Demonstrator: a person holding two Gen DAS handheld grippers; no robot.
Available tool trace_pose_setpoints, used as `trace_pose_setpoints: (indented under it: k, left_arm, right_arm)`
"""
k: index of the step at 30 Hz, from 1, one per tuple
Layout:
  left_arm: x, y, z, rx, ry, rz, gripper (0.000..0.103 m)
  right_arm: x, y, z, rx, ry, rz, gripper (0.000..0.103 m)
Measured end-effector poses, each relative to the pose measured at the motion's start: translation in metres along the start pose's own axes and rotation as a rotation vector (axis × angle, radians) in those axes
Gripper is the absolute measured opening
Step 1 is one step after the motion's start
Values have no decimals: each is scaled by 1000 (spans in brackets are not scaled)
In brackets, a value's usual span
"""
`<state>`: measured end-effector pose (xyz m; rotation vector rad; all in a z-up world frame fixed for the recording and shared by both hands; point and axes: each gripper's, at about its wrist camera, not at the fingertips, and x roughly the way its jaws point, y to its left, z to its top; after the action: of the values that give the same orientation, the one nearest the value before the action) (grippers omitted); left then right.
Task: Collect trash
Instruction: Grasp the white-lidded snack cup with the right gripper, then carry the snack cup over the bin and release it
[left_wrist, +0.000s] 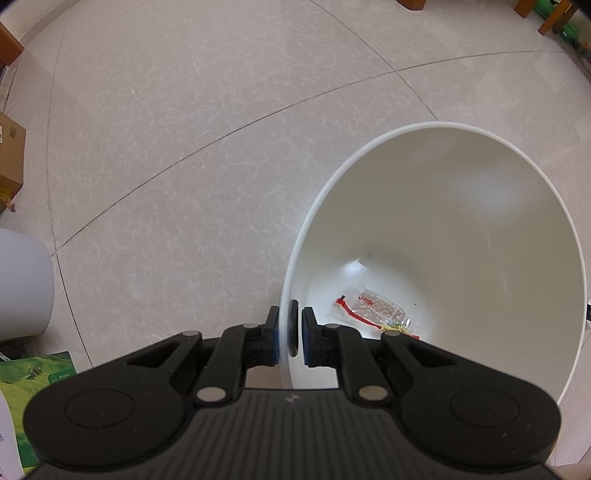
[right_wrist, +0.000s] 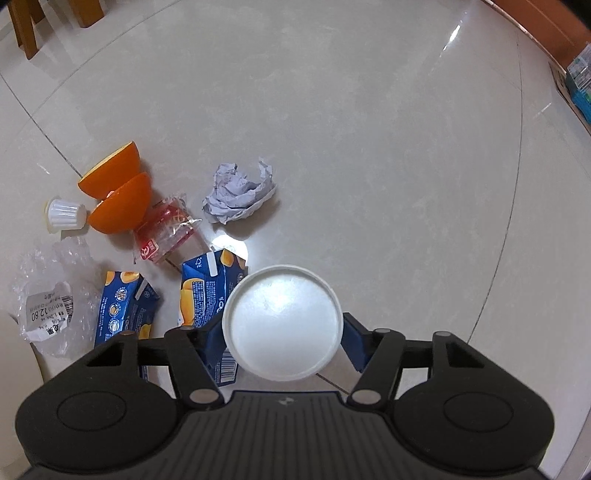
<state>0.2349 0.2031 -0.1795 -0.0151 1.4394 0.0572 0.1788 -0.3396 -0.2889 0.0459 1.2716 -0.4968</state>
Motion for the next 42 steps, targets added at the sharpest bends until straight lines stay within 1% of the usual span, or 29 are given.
trace_pose_setpoints:
  k: [5,8,11,15,19,23,28,33,37,42]
  left_arm:
    - [0,-1,0,4,0,2,9]
    - [0,0,0,2,0,1,9]
    - [0,0,0,6,2,1,9]
    - [0,0,0,9,2,1,9]
    - [0,-2,0,12,0,6,9]
    - [0,-4,-1,12,1,13,9]
    - [0,-5,-1,8,1,16,9]
    - [0,-6,-1,13,-1,20,9]
    - [0,-4,-2,-1,-1,11,9]
    - [-1,-7,-2,18,-4,28,9]
  right_arm:
    - [-9,-1,2,-19,0,-20,67]
    - [-19,-2,5,-35,-3,16,67]
    - [-35,0,8,-76,-5,17,67]
    - [-64,2,13,-106,12,54,67]
    - [-113,18,15,-217,0,96,67]
    - [-171,44,15,-346,-18,146,67]
    - [-244,86,10,-514,-46,225,67]
    - [-307,133,-4,-657,-101,301,67]
    - [-338,170,-13,-726,-132,377,67]
    - [-351,217,-24,-783,-136,451,67]
